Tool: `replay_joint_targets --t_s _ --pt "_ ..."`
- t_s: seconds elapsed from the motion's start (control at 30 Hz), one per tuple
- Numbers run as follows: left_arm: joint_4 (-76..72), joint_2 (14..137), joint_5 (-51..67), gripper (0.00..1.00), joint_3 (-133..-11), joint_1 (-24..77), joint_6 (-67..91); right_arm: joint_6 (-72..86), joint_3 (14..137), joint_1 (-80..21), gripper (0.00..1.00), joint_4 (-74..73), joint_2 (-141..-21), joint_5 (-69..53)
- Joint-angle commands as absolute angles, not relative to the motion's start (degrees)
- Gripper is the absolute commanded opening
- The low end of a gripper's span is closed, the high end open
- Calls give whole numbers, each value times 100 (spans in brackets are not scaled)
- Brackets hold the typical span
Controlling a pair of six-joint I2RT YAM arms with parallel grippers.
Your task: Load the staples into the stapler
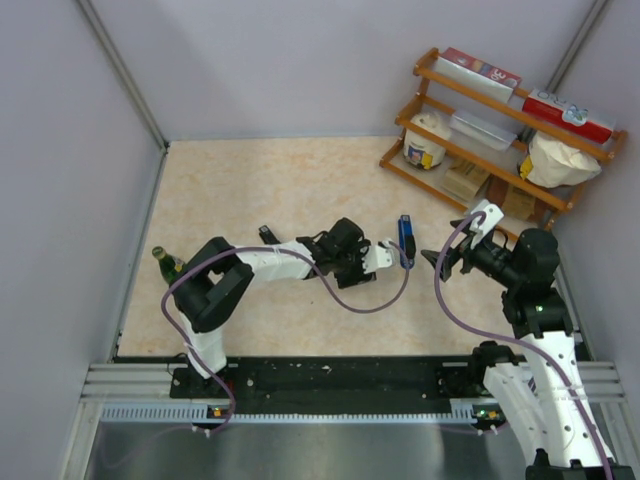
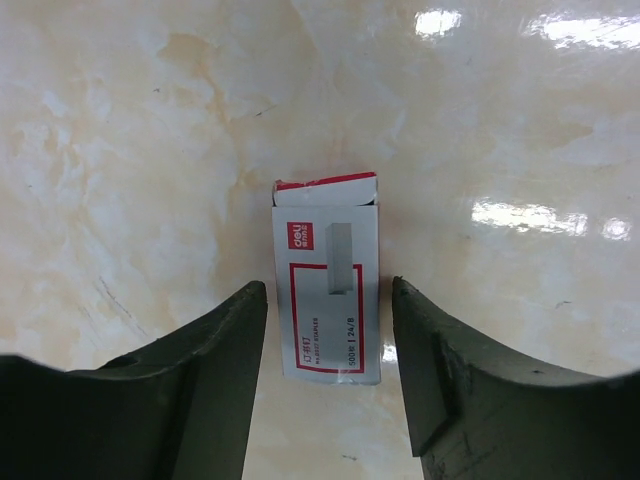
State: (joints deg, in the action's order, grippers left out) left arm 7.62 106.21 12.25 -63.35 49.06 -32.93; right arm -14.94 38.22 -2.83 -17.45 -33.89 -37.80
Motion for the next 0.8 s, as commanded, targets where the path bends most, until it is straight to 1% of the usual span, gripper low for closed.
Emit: replay_joint_targets --t_s 0.0,0.17,0.4,0.5,0.57,0.63,0.77 --pt "870 10380 1160 53 -6117 4904 -3261 -1503 3762 -229 96 -1564 -3419 -3893" --pt "765 10196 1239 50 -5942 4913 -3269 -1608 3744 -237 96 -1582 -3428 -3876" --pt "607 9818 1423 50 -5608 4931 -3349 -1977 3770 -229 97 -1600 -3480 -3981" --pt "580 9537 1547 50 -5441 4931 -3436 -2232 3753 -237 97 -1731 -3568 -4498" --pt "580 9300 1591 51 -5283 4931 -3524 -2329 3701 -229 97 -1758 -3638 -5094" --pt "589 9019 1696 51 -5116 4931 -3586 -2513 3639 -229 95 -1749 -3709 -5587" --pt "790 8378 2038 51 -4905 4931 -3595 -2856 3586 -237 94 -1714 -3945 -5924"
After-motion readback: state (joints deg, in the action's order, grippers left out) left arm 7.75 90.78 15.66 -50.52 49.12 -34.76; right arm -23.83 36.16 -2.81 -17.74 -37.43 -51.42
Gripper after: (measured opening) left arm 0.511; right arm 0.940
